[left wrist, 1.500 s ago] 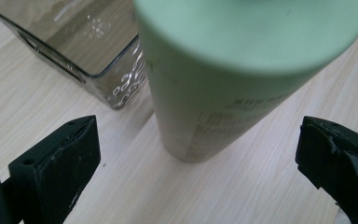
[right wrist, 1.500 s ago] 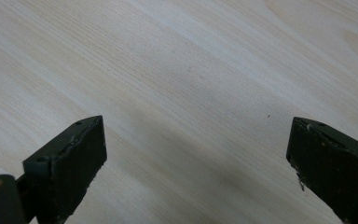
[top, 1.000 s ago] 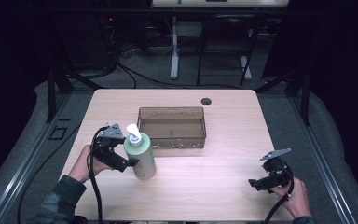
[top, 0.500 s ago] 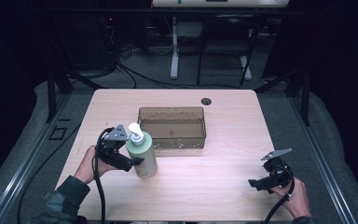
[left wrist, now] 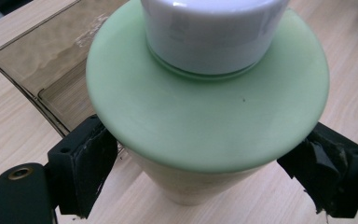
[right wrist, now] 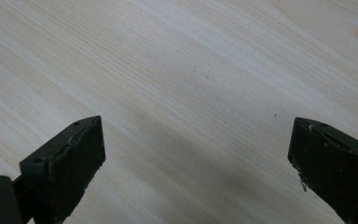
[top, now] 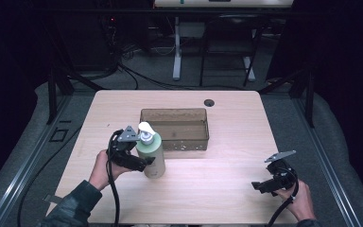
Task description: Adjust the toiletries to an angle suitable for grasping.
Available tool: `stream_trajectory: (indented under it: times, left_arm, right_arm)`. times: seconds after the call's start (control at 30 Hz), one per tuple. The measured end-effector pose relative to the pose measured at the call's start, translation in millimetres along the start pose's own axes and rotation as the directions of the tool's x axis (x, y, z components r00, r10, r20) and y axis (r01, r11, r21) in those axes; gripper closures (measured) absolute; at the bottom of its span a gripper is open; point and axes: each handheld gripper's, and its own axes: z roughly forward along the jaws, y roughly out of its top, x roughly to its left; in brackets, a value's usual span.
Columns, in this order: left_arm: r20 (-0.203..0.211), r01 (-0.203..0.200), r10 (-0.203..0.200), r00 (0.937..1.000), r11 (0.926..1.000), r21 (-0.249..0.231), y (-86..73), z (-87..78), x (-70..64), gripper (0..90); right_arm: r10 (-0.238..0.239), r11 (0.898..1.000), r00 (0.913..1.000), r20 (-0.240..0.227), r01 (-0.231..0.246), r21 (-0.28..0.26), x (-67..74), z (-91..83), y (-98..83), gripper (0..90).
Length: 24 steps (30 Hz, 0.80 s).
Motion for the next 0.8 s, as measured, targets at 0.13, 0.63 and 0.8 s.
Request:
stream_trajectory:
  times: [0.13, 0.63, 0.8]
  left_arm:
    - [-0.017, 0.019, -0.019, 0.9997, 0.9998, 0.009, 5.2, 4.1, -3.7, 13.3]
    - [0.044, -0.044, 0.042, 0.9981, 0.9980, 0.044, 6.8, -1.8, 0.0, 9.4]
    - [0.081, -0.082, 0.078, 0.9937, 0.9951, 0.054, 10.4, -9.8, 0.9, 3.3]
  right_arm:
    - [-0.004, 1.000, 1.0000, -0.002, 0.004, 0.000, 1.1, 0.0, 0.3, 3.4]
    - [0.001, 1.000, 1.0000, -0.002, -0.001, 0.005, -0.8, -0.7, -0.9, 3.4]
    - [0.004, 1.000, 1.0000, 0.003, -0.004, 0.004, -0.6, -2.9, -1.3, 3.4]
